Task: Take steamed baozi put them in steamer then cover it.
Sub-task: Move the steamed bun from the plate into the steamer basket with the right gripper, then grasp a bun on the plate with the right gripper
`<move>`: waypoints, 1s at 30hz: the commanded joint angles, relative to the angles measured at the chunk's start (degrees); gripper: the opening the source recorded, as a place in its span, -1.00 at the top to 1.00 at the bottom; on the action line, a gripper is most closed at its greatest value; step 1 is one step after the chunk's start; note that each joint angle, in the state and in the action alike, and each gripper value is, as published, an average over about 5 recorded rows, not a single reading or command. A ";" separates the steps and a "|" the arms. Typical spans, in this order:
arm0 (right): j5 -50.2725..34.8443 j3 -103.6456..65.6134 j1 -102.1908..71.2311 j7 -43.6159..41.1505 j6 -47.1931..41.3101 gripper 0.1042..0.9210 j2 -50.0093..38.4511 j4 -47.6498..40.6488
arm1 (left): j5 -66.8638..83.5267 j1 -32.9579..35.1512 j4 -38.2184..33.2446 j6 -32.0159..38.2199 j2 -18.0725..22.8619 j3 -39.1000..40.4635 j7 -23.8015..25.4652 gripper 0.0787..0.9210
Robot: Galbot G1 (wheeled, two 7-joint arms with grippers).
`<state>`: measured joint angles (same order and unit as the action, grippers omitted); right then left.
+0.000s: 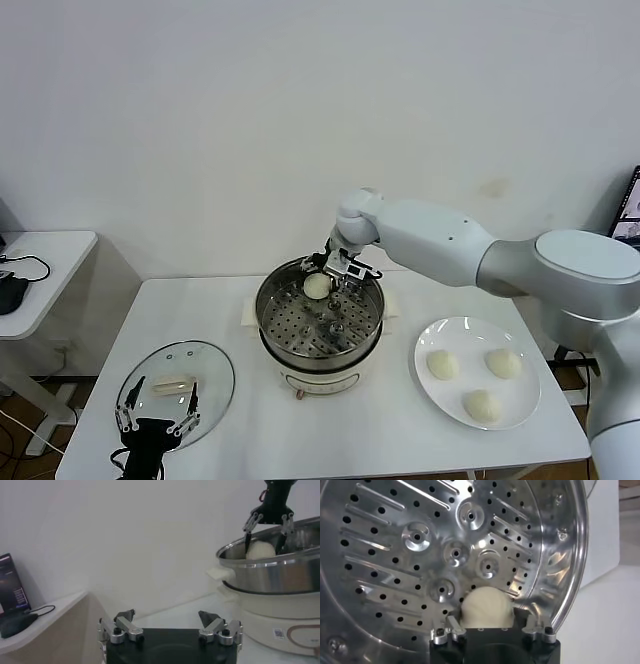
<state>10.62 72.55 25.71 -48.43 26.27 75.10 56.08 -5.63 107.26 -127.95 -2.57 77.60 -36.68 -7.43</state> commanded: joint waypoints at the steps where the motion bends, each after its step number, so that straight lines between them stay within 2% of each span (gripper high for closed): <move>1: -2.67 -0.18 1.38 -0.85 -0.45 -0.76 -0.37 1.37 | -0.05 0.14 -0.31 0.00 -0.07 -0.04 0.01 -0.77; 6: -17.53 0.41 8.66 -8.10 -14.76 -0.76 -5.94 11.72 | 0.00 0.58 -1.25 -0.07 -0.49 -0.38 0.08 -0.77; 9: -21.83 0.41 12.02 -10.51 -23.75 -0.76 -11.16 17.33 | 0.05 0.70 -1.71 -0.08 -0.87 -0.51 0.14 -0.77; 19: -22.45 0.54 15.31 -8.12 -41.87 -0.76 -33.92 35.90 | 0.35 0.01 -1.99 -0.38 -2.79 -0.63 0.38 -0.77; 25: -20.15 2.08 12.24 -6.38 -45.43 -0.76 -47.69 44.22 | 0.88 -0.69 -1.16 -0.44 -4.56 -0.47 0.48 -0.77; 30: -18.12 2.80 9.12 -6.34 -45.36 -0.76 -52.59 46.79 | 1.16 -1.71 0.04 -0.55 -5.47 -0.36 0.57 -0.77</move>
<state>-6.95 74.58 35.50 -55.11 -13.20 33.78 94.62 -4.48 105.86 -128.56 -3.12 72.94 -37.09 -6.87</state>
